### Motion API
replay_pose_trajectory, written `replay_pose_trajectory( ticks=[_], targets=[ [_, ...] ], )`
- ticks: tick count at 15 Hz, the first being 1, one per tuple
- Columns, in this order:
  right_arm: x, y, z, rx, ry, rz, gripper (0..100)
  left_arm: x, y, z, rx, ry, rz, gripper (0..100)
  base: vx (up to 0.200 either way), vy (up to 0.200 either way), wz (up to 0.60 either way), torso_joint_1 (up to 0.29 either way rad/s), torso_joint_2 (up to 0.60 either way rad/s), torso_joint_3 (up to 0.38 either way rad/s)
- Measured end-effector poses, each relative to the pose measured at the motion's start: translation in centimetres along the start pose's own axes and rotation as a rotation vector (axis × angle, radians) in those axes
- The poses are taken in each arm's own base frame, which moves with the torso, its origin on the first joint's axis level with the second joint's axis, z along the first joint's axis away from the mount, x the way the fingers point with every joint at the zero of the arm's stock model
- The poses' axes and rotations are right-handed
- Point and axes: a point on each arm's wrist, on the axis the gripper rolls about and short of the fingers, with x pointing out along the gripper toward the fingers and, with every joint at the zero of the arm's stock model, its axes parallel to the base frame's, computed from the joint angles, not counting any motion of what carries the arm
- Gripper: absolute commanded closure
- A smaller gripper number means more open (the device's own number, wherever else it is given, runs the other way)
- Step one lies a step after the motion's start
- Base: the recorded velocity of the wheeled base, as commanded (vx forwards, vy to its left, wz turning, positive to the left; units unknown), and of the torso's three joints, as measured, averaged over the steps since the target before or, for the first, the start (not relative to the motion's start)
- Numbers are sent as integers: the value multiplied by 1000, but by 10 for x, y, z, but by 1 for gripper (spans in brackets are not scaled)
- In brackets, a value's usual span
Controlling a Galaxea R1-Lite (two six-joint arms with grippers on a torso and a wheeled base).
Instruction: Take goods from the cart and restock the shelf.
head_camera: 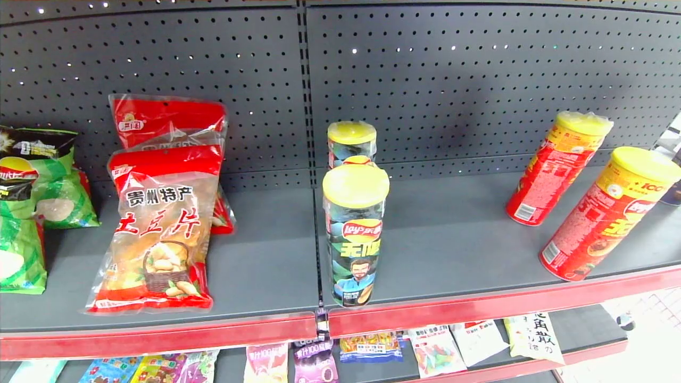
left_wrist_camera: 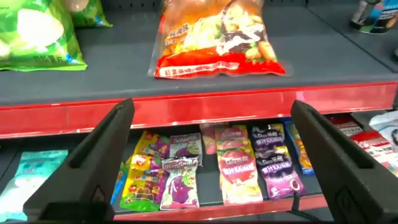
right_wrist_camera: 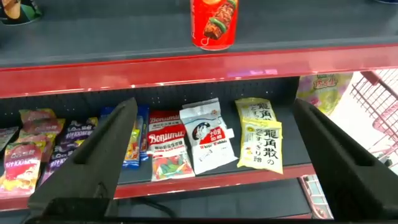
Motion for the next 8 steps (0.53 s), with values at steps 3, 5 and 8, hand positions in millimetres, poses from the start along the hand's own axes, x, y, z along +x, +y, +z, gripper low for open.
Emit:
replay_pose_trajectory(
  ticks=[3, 5, 8],
  targets=[
    [0, 0, 0, 0, 1, -1, 0, 0, 0, -1, 0, 2, 2, 0, 0, 0, 0, 0, 0, 0],
    [0, 0, 0, 0, 0, -2, 0, 0, 0, -1, 0, 2, 3, 0, -200, 0, 0, 10, 5, 0],
    [0, 0, 0, 0, 1, -2, 0, 0, 0, -1, 0, 3, 3, 0, -67, 0, 0, 7, 2, 1]
  ],
)
